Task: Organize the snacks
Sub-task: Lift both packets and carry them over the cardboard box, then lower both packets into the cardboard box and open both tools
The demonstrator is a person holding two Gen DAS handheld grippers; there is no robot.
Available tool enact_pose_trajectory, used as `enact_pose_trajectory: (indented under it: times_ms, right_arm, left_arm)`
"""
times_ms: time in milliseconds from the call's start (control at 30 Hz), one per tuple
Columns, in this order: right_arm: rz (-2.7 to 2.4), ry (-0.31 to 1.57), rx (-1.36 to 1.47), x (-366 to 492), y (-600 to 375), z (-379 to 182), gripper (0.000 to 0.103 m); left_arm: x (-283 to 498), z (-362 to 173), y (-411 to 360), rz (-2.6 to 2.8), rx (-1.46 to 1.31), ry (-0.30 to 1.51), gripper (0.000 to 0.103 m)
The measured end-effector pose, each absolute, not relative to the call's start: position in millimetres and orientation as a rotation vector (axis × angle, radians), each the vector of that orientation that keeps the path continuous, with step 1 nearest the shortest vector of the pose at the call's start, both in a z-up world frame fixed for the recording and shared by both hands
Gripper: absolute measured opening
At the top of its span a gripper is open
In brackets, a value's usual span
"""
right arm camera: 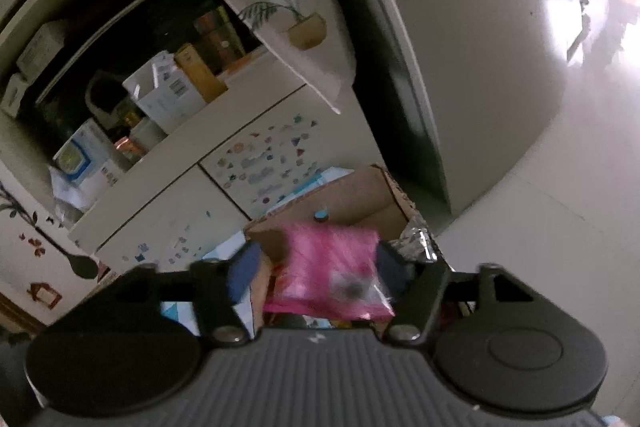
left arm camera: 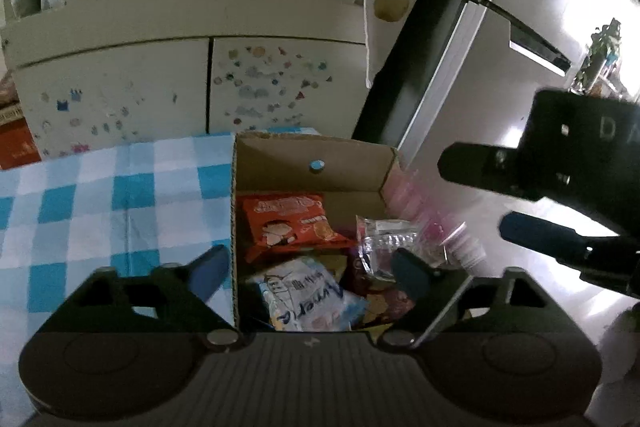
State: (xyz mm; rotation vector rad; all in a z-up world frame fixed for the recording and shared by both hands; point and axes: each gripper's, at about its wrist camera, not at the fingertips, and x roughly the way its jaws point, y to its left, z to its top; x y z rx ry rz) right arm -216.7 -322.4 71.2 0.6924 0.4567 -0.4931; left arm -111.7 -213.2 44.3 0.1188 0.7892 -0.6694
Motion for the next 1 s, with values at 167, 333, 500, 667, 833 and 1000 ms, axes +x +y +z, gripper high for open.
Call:
enact_pose_trajectory:
  times_ms: [167, 333, 500, 667, 833, 1000]
  right_arm:
    - [-0.5, 0.441, 0.709, -220, -324, 72, 0.073]
    - [-0.492, 0.444, 0.702, -220, -324, 73, 0.077]
    - [-0.484, 0.445, 0.698, -223, -323, 73, 0.078]
    - [-0.492, 0.462, 0.666, -226, -319, 73, 0.084]
    - [-0.516, 0.48, 0.642, -231, -314, 71, 0.086]
    - [-0.56, 0.515, 0.612, -239, -307, 65, 0.089]
  left_arm:
    - [-113, 47, -211, -0.642, 0.154, 0.793, 0.097]
    - [-118, 49, -207, -0.622, 0.199, 0.791, 0.098]
    - [-125, 54, -200, -0.612, 0.212, 0.798, 0.098]
    - [-130, 57, -192, -0.59, 0.241, 0.805, 0.099]
    - [-133, 59, -181, -0.553, 0.26, 0.819, 0.099]
    - [-136, 59, -173, -0.525, 0.266, 0.829, 0.101]
